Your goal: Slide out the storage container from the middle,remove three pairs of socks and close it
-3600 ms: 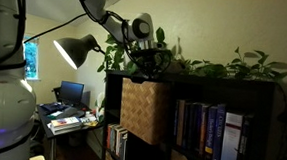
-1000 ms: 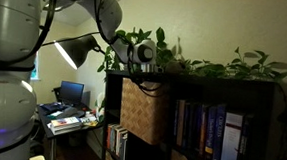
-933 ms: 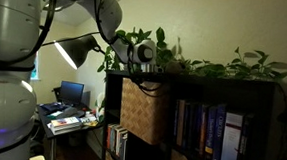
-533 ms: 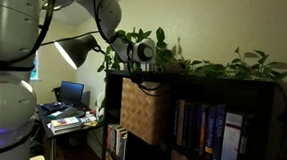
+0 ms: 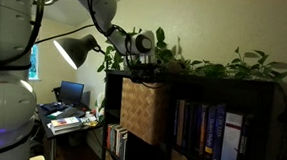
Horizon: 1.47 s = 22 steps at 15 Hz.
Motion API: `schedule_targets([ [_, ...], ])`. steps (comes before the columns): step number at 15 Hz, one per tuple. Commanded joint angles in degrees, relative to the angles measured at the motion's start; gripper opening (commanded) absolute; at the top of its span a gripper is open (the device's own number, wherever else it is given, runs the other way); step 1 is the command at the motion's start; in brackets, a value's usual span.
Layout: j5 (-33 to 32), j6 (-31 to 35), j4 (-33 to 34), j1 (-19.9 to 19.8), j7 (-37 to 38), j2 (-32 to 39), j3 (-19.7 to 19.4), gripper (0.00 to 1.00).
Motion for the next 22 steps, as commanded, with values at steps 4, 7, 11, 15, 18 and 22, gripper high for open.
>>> schedule_targets([
  [4, 0.2, -3.5, 1.2, 0.4, -1.9, -6.6, 0.0, 0.04],
  [7, -0.2, -3.6, 2.3, 0.6, -1.8, -7.9, 0.0, 0.04],
  [11, -0.9, -3.7, 3.4, 0.6, -1.5, -9.1, 0.0, 0.04],
  [15, -2.8, -4.1, 5.1, 0.5, -1.0, -10.1, 0.1, 0.04],
  [18, -4.4, -3.8, 6.3, 0.4, -0.7, -10.7, 0.2, 0.04],
  [22, -7.2, -3.9, 8.3, 0.2, 0.0, -11.2, 0.4, 0.04],
])
